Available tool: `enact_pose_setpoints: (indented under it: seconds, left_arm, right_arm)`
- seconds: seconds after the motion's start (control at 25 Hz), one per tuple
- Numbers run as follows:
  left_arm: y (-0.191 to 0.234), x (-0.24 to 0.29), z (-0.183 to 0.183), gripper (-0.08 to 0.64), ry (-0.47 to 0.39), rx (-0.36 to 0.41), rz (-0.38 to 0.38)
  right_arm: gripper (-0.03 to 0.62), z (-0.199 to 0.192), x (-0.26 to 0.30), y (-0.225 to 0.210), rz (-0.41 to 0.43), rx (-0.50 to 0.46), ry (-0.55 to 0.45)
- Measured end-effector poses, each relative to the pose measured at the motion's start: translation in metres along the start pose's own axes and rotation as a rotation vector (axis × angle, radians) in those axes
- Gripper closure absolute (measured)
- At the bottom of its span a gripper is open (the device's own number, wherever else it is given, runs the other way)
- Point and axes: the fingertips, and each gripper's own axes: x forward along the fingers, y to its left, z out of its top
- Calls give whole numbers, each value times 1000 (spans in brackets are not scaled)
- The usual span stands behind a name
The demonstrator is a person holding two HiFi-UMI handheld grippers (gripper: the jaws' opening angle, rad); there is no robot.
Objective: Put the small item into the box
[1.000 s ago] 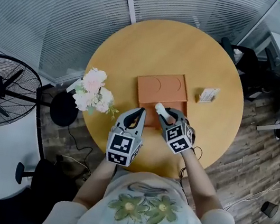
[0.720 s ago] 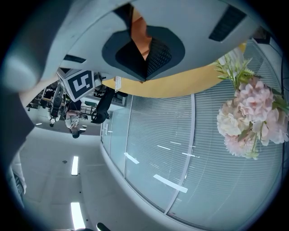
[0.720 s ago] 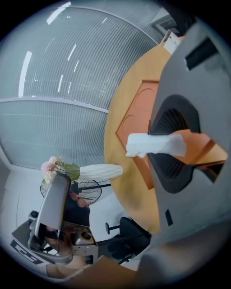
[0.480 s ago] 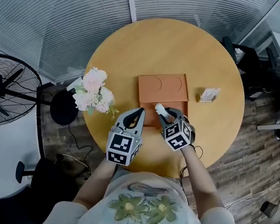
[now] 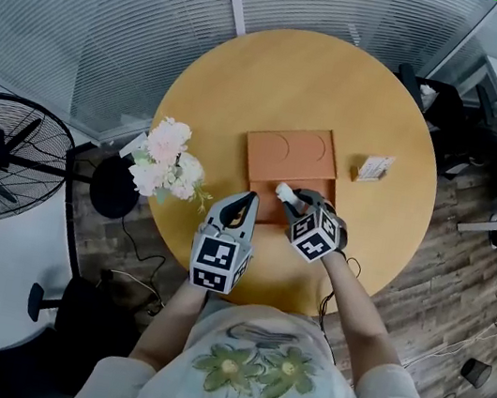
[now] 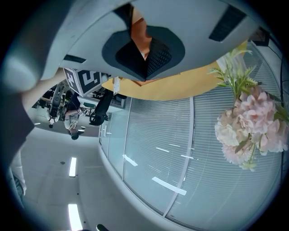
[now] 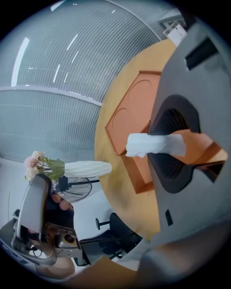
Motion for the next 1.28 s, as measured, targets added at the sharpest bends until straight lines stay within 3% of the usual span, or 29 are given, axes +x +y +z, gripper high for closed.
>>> enact_pose_setpoints:
  seconds: [1.28]
  left_arm:
    - [9, 12, -11, 557, 31, -9, 16]
  right_arm:
    - [463, -31, 48, 2, 74, -179, 190]
